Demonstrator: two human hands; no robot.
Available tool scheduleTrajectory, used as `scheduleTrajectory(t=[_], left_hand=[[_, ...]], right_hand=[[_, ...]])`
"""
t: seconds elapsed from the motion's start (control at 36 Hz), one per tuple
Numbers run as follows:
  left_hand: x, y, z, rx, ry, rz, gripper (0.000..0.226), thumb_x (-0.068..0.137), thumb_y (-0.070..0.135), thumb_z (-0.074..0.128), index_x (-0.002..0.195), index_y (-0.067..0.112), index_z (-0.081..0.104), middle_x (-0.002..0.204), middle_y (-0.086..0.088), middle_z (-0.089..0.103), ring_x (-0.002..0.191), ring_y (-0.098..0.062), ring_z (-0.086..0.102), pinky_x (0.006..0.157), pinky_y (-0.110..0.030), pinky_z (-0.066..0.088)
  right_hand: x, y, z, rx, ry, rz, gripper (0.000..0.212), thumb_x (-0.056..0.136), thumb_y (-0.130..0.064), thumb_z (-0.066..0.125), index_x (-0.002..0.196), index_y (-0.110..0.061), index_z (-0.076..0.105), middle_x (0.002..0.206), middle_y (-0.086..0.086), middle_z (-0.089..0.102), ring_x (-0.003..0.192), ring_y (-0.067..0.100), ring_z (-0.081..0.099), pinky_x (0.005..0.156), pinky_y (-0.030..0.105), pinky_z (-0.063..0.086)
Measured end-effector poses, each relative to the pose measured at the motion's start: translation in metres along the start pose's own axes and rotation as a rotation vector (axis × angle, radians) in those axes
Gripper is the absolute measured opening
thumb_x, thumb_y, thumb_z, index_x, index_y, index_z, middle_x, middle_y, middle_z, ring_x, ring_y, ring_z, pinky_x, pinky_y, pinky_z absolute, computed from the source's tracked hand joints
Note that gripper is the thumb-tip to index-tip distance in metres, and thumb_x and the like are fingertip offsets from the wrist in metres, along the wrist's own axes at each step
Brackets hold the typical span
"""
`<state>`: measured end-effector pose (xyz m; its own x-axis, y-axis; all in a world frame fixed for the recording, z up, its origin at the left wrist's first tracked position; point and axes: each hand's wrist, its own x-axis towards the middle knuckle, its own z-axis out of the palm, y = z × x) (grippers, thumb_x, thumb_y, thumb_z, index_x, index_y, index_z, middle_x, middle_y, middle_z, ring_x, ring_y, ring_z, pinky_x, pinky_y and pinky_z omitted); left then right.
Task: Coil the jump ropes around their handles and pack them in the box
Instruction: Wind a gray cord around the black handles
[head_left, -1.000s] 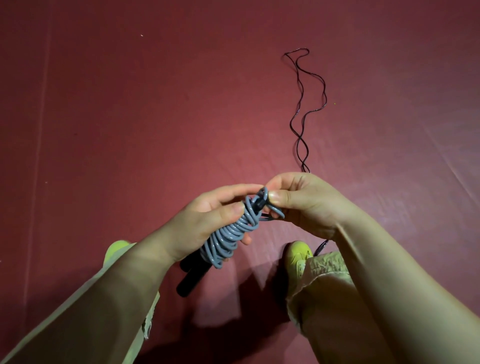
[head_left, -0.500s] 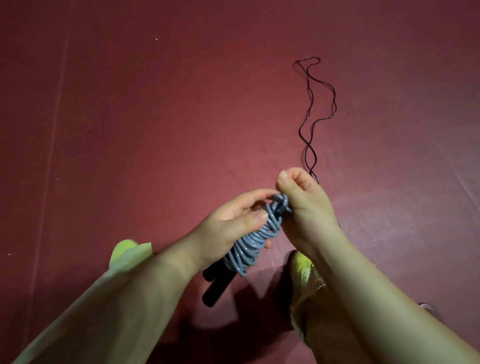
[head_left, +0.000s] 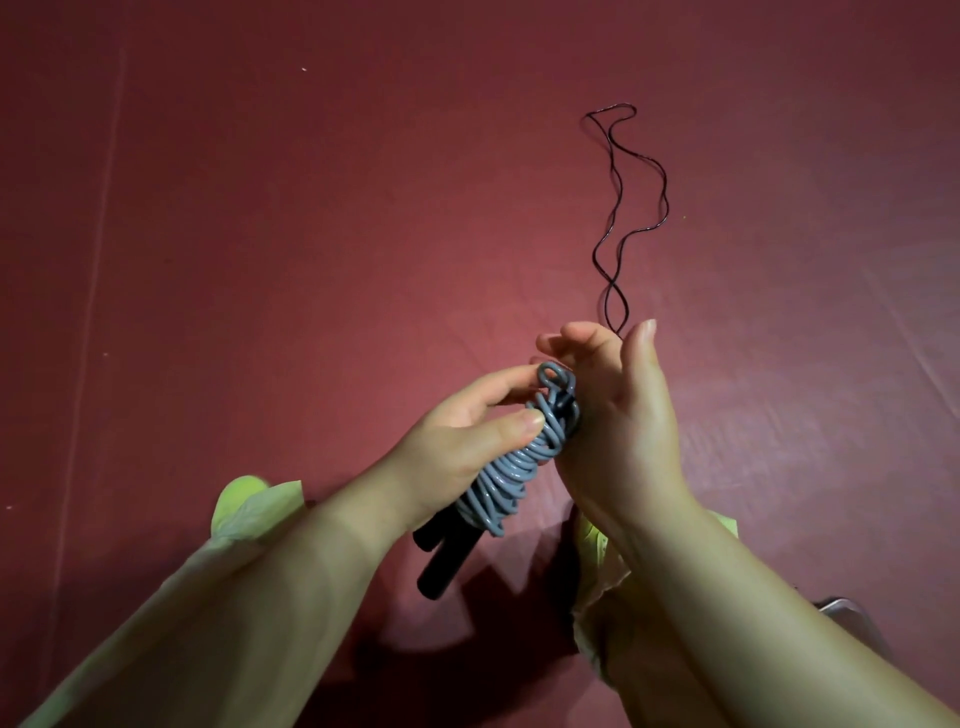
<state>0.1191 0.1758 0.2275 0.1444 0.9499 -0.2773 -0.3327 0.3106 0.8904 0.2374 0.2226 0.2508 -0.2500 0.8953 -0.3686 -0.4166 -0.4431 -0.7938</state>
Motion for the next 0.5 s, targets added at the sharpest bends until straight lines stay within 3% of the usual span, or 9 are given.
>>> scheduleTrajectory(t=[0.08, 0.19, 0.28, 0.36, 0.42, 0.5], left_hand=[[0.000, -0.003, 0.001, 0.018, -0.037, -0.032, 0.047, 0.066, 0.036, 0.067, 0.111, 0.022, 0.061, 0.102, 0.002, 0.070, 0.094, -0.011, 0.065, 0.083, -0.025, 0.048], [0.002, 0.000, 0.002, 0.040, 0.030, 0.016, 0.032, 0.071, 0.021, 0.068, 0.102, 0.023, 0.062, 0.093, 0.010, 0.073, 0.088, -0.004, 0.065, 0.081, -0.021, 0.049], [0.004, 0.004, -0.002, -0.007, 0.097, 0.056, 0.028, 0.073, 0.013, 0.071, 0.099, 0.020, 0.061, 0.079, 0.010, 0.072, 0.071, -0.001, 0.065, 0.069, -0.016, 0.051], [0.003, 0.000, -0.007, 0.155, 0.072, 0.061, 0.032, 0.071, 0.022, 0.073, 0.101, 0.026, 0.062, 0.094, 0.012, 0.073, 0.089, -0.001, 0.066, 0.084, -0.020, 0.051], [0.003, -0.006, -0.006, 0.291, 0.055, 0.045, 0.040, 0.065, 0.042, 0.069, 0.103, 0.033, 0.063, 0.111, 0.003, 0.069, 0.105, -0.006, 0.063, 0.098, -0.030, 0.047], [0.002, -0.011, -0.005, 0.352, 0.041, 0.022, 0.041, 0.062, 0.050, 0.065, 0.101, 0.040, 0.062, 0.117, 0.002, 0.064, 0.109, -0.006, 0.060, 0.102, -0.032, 0.043]], right_hand=[[0.002, -0.005, -0.003, -0.035, -0.008, -0.011, 0.046, 0.079, -0.057, 0.038, 0.093, -0.017, 0.055, 0.095, 0.002, 0.056, 0.091, 0.019, 0.049, 0.082, 0.034, 0.040], [0.006, -0.019, -0.013, -0.580, -0.065, -0.134, 0.022, 0.082, -0.042, 0.052, 0.086, -0.025, 0.065, 0.097, -0.006, 0.064, 0.096, 0.008, 0.057, 0.087, 0.029, 0.042], [0.009, -0.024, -0.021, -0.752, -0.044, -0.172, 0.020, 0.076, -0.043, 0.061, 0.074, -0.024, 0.069, 0.093, -0.004, 0.066, 0.089, 0.004, 0.059, 0.085, 0.025, 0.043], [0.013, -0.023, -0.025, -0.811, -0.056, -0.162, 0.019, 0.075, -0.046, 0.070, 0.067, -0.029, 0.072, 0.088, -0.009, 0.069, 0.092, 0.006, 0.062, 0.088, 0.028, 0.046], [0.016, -0.020, -0.029, -0.831, -0.061, -0.128, 0.023, 0.081, -0.032, 0.074, 0.061, -0.020, 0.069, 0.084, -0.005, 0.066, 0.089, 0.006, 0.062, 0.087, 0.030, 0.045], [0.018, -0.019, -0.029, -0.834, -0.067, -0.116, 0.030, 0.084, -0.016, 0.073, 0.056, -0.015, 0.061, 0.078, -0.003, 0.060, 0.086, 0.008, 0.061, 0.087, 0.033, 0.044]])
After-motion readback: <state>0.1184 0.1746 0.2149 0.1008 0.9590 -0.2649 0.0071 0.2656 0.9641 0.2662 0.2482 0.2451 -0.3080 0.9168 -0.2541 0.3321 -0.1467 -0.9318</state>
